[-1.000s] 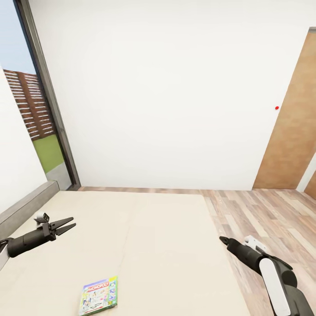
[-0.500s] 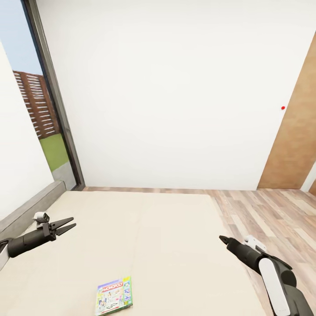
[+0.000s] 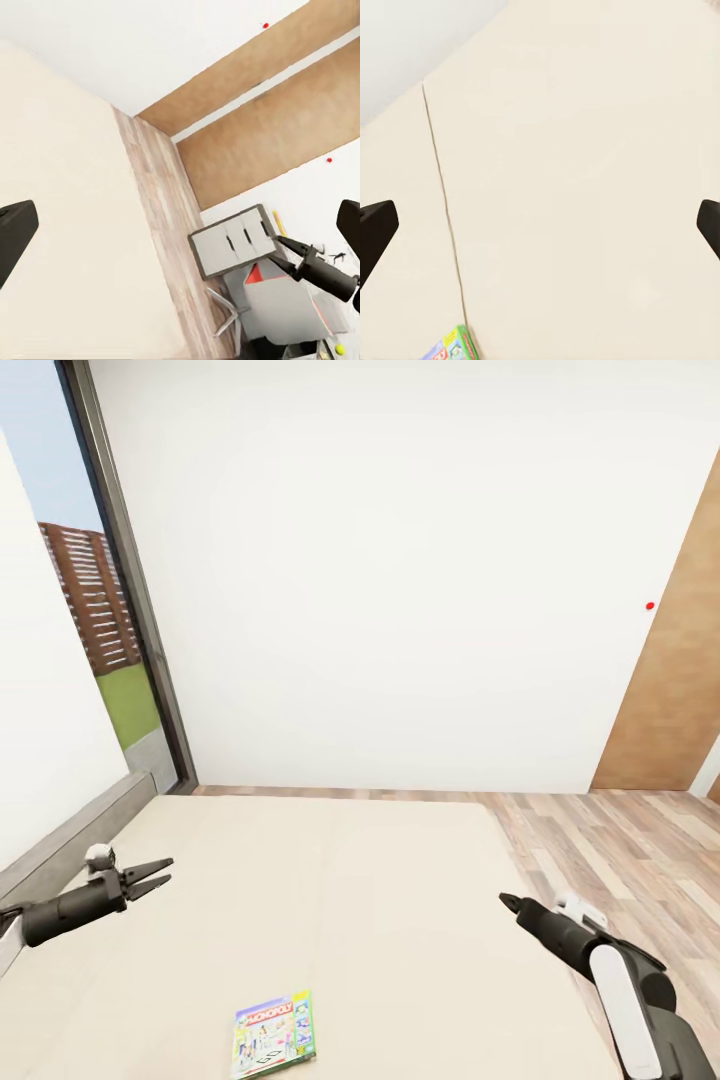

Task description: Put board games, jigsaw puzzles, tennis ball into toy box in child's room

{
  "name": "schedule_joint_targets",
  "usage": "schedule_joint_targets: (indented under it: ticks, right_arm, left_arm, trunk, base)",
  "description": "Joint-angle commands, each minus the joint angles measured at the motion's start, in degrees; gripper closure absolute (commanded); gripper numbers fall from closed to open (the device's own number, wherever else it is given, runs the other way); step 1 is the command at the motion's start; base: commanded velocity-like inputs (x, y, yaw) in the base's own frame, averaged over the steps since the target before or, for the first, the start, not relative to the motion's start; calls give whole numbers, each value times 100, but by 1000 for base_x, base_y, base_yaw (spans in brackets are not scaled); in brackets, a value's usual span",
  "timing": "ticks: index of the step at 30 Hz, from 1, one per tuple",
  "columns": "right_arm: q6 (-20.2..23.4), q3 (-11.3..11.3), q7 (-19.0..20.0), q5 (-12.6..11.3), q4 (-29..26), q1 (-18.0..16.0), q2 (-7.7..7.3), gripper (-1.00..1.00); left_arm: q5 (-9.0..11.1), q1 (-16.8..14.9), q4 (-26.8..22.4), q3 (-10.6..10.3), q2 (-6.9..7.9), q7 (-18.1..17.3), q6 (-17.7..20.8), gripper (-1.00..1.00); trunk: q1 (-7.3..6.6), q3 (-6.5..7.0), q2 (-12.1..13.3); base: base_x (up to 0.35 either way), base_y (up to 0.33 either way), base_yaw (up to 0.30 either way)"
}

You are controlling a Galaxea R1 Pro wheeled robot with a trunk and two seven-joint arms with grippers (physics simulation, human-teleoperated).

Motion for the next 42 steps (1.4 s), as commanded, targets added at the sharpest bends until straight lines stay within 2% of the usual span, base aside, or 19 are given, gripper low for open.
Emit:
schedule_joint_targets:
  ticks: [1,5,7,8,9,10,11,12,14,15,16,17,19,25,31,42]
  right_arm:
    - [40,0,-54,-58,-35,-6,-1,-100]
    - [405,-11,-80,-47,-290,-6,-4,-100]
    - [653,-19,-146,-44,-394,-7,-12,-100]
    - [696,-19,-167,-43,-411,-9,-14,-100]
    - [761,-16,-209,-42,-439,-11,-17,-100]
    - [784,-15,-232,-40,-452,-11,-18,-100]
    - [817,-9,-291,-37,-471,-12,-18,-100]
    - [830,-7,-328,-36,-479,-13,-19,-100]
    - [862,20,-531,-34,-500,-14,-21,-100]
    - [867,35,-587,-32,-506,-14,-22,-100]
    - [876,71,-688,-29,-519,-14,-24,-100]
    - [882,87,-726,-28,-532,-14,-25,-100]
    - [930,154,-811,-28,-643,-12,-11,-100]
    - [1211,414,-861,-32,-769,-10,51,-100]
    - [1214,522,-863,-36,-782,-13,58,-100]
    - [1256,536,-863,-48,-784,-14,68,-100]
  left_arm:
    - [3,-7,1,-2,-11,113,63,-100]
    - [3,-9,-4,-38,-149,958,72,-100]
    - [2,-9,-5,-49,-294,1587,63,-100]
    - [2,-11,-5,-51,-341,1751,61,-100]
    - [0,-14,-7,-56,-445,2088,55,-100]
    - [0,-15,-9,-58,-499,2261,53,-100]
    - [-2,-16,-11,-61,-602,2611,48,-100]
    - [-3,-17,-12,-62,-651,2787,46,-100]
    - [-32,-21,-16,-71,-824,3488,36,-100]
    - [-46,-22,-18,-81,-865,3663,34,-100]
    - [-88,-29,-20,-119,-956,4004,32,-100]
    - [-112,-32,-21,-147,-1004,4172,31,-100]
    - [-189,-52,-23,-283,-1227,4822,29,-100]
    - [-239,-84,-24,-560,-1715,6022,31,-100]
    - [-250,-96,-24,-690,-1787,6274,36,-100]
    - [-261,-98,-24,-729,-1782,6312,4,-100]
  trunk:
    - [4,-14,-14]
    - [4,-14,-14]
    - [4,-14,-14]
    - [4,-14,-14]
    - [4,-14,-14]
    - [4,-14,-14]
    - [4,-14,-14]
    - [4,-14,-14]
    - [4,-14,-14]
    - [4,-14,-14]
    - [4,-14,-14]
    - [4,-14,-14]
    - [4,-14,-14]
    - [4,-14,-14]
    - [4,-14,-14]
    - [4,-83,-14]
  base:
    - [0,4,0]
    - [0,2,0]
    - [0,0,0]
    - [0,0,0]
    - [0,0,0]
    - [0,0,0]
    - [0,0,0]
    - [0,0,0]
    - [0,0,0]
    - [0,0,0]
    - [0,0,0]
    - [0,0,0]
    - [0,0,0]
    - [0,0,0]
    - [0,0,0]
    - [0,0,0]
